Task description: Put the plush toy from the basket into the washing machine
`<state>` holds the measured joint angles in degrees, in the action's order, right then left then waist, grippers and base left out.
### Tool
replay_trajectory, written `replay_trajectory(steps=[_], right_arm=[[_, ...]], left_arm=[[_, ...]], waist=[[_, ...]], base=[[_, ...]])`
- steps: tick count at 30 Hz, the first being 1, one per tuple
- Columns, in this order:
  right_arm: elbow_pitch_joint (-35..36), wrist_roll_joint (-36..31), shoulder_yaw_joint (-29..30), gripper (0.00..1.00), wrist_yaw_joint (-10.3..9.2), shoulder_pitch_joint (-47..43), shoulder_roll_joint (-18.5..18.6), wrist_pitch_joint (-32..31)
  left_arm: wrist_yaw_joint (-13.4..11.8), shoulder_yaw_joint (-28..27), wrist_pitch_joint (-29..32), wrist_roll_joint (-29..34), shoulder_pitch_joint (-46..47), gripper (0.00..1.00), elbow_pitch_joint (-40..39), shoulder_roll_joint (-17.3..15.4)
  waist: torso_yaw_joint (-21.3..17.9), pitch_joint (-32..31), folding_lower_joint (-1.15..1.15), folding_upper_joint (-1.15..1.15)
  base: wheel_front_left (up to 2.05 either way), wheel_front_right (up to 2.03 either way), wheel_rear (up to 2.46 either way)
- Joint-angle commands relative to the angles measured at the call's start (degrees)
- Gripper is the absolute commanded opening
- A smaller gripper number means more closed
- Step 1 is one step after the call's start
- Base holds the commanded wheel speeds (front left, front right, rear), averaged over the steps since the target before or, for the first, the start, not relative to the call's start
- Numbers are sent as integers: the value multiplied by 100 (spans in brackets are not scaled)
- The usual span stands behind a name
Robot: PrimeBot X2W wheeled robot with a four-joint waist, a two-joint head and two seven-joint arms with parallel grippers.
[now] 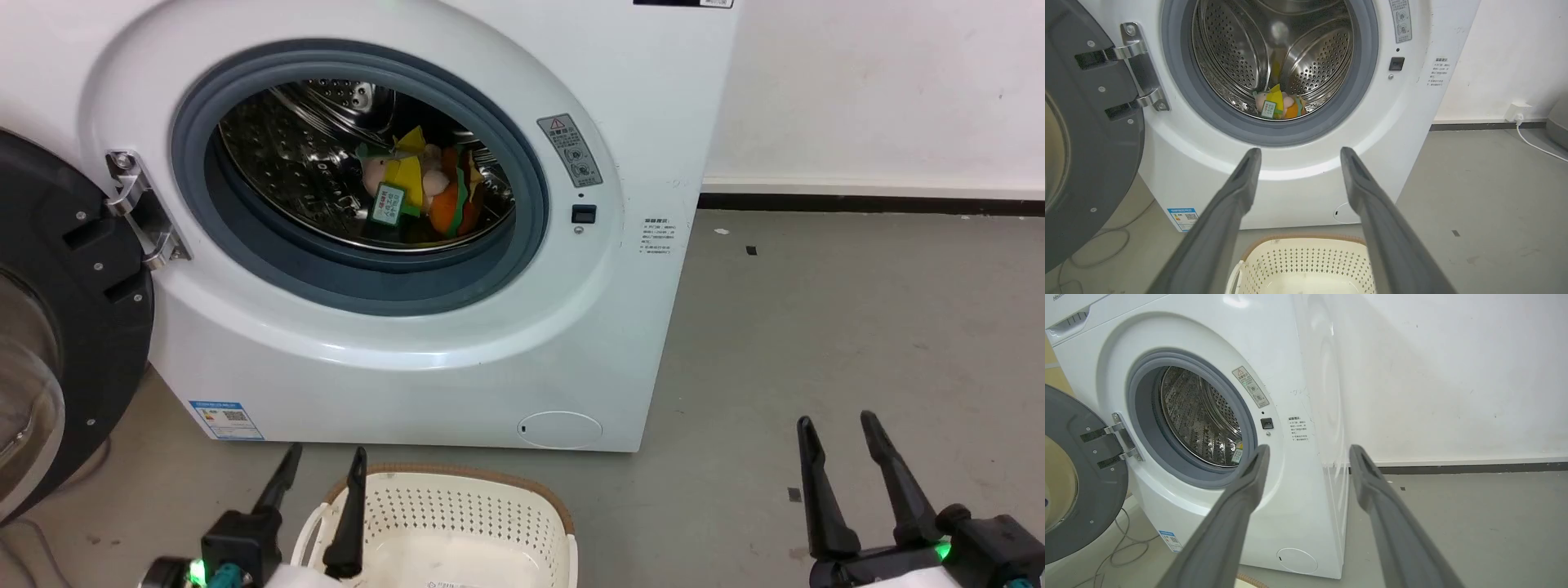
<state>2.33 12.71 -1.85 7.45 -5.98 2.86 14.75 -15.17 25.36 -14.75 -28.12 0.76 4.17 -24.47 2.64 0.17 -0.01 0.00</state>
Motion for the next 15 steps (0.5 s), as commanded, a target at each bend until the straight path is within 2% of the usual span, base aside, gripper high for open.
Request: replay_trajectory(steps=[1,8,9,15], right_arm=[[-27,47,-9,100,3,-105,1,25],[-123,-17,-36,100,3,-127,1,25],[-109,-12,-32,0,0,-58,0,-2],[-110,-37,-23,0,-1,-43,0,-33]], left_arm=[[-3,-23,-24,48,-83,100,7,46],[141,-312,-25,365,-306,100,60,379],[140,-315,2,359,-255,0,52,388],[169,-346,42,410,-252,0,41,426]], waist=[[2,-2,1,0],[-10,-3,1,0],[-10,-4,1,0],[-15,-4,1,0]], base=[[0,0,0],[0,0,0],[0,0,0],[0,0,0]])
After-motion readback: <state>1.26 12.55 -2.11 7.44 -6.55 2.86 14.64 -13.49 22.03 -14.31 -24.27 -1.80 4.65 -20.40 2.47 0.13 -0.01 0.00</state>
